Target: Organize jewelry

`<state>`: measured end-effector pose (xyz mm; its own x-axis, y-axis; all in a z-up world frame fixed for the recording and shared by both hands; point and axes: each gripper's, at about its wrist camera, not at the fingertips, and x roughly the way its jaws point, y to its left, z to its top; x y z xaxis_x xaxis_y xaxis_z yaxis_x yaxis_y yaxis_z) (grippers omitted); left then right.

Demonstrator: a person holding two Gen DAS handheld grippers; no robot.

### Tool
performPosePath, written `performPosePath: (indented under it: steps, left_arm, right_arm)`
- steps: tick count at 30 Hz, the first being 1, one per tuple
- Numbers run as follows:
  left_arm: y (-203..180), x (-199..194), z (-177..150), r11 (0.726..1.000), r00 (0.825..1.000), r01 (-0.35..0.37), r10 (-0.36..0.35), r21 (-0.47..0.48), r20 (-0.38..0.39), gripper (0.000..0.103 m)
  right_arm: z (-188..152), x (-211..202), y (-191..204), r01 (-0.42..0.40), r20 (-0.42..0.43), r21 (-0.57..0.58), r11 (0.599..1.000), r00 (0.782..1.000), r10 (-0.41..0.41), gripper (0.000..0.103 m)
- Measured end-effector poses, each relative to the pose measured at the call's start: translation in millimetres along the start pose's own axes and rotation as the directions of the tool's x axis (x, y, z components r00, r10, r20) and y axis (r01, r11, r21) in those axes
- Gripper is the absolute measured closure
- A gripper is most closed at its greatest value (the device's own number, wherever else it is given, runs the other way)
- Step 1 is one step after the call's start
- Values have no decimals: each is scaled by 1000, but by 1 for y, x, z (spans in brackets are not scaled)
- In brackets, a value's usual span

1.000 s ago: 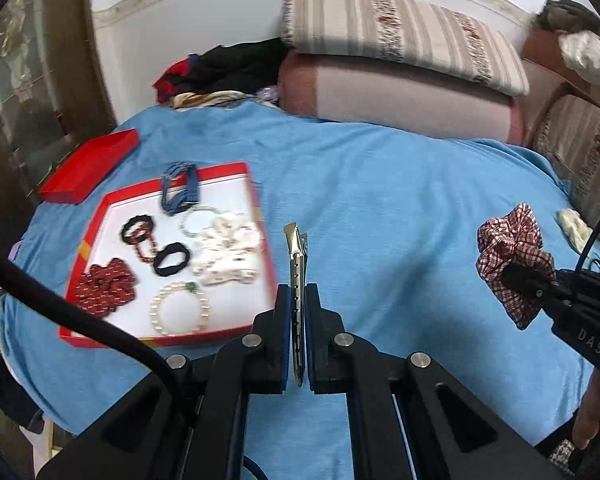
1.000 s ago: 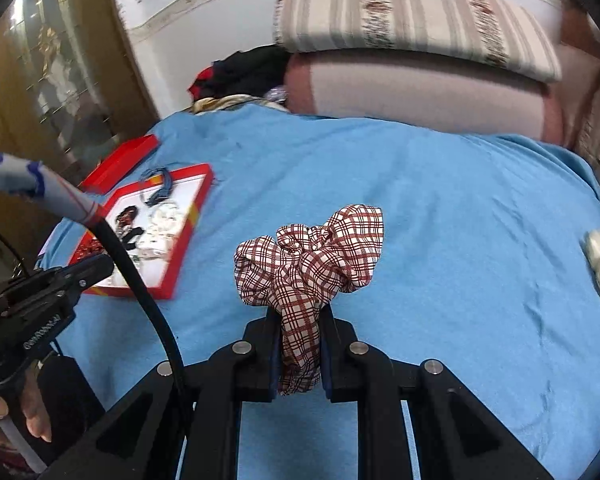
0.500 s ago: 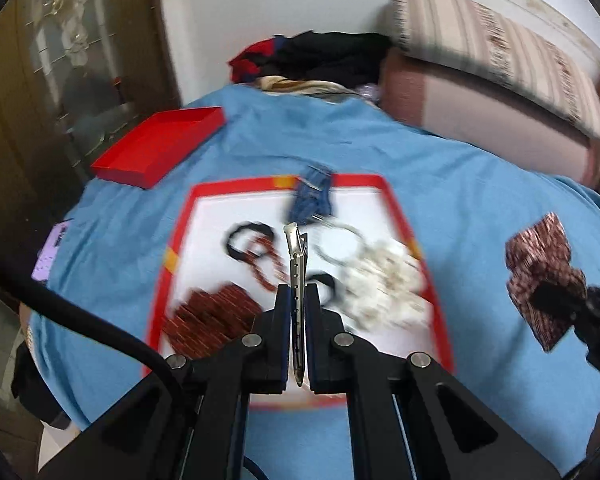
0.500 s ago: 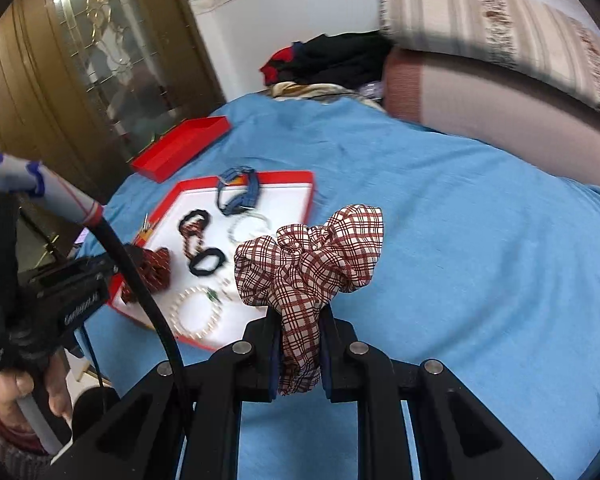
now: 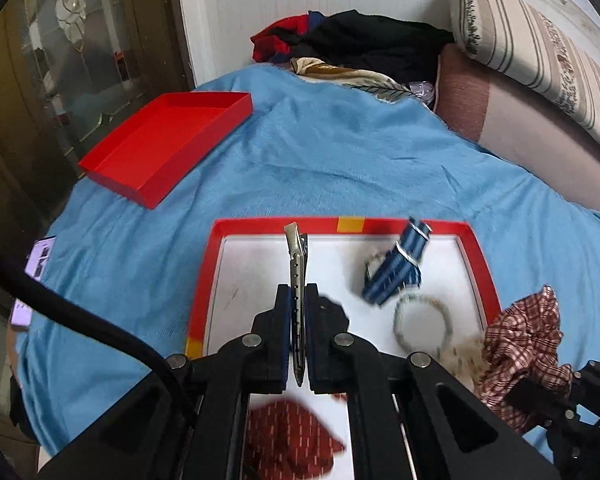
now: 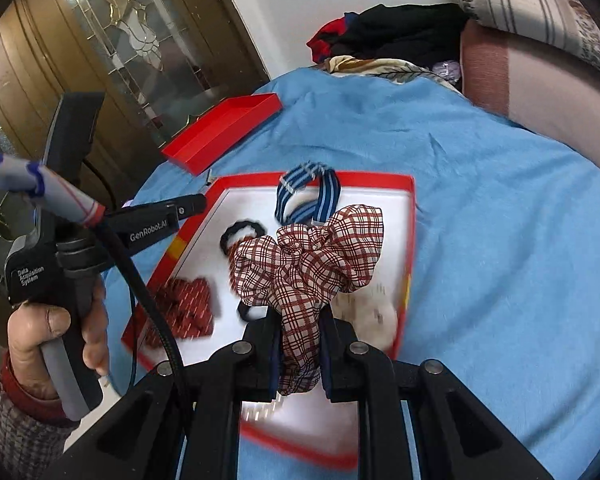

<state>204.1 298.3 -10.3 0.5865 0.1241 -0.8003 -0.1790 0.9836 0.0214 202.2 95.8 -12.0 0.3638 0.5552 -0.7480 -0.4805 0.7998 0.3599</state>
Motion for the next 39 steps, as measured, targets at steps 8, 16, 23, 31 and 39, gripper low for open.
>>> performPosePath:
  steps: [8, 16, 23, 31, 39]
  left_arm:
    - [6, 54, 28, 997, 997, 47, -51, -57, -66, 97]
    - [11, 77, 28, 993, 993, 60, -69, -98, -98, 91]
    - [14, 61, 24, 990, 993, 81, -90, -113, -76, 61]
    - [18, -2, 13, 988, 994, 106, -105, -112, 12, 50]
    - [8, -95, -26, 997, 972, -53, 66, -62, 225, 26]
  right_arm:
    - [32, 56, -19, 70, -53, 2, 998, 996, -70, 86]
    - [33, 82, -38, 103, -94, 16, 995, 990, -101, 82]
    - [34, 70, -43, 107, -72, 43, 993, 992, -104, 47]
    - [27, 24, -36, 123, 2, 21, 992, 992, -123, 40]
    - [-23, -41, -30, 144, 40, 27, 989, 989, -145, 40]
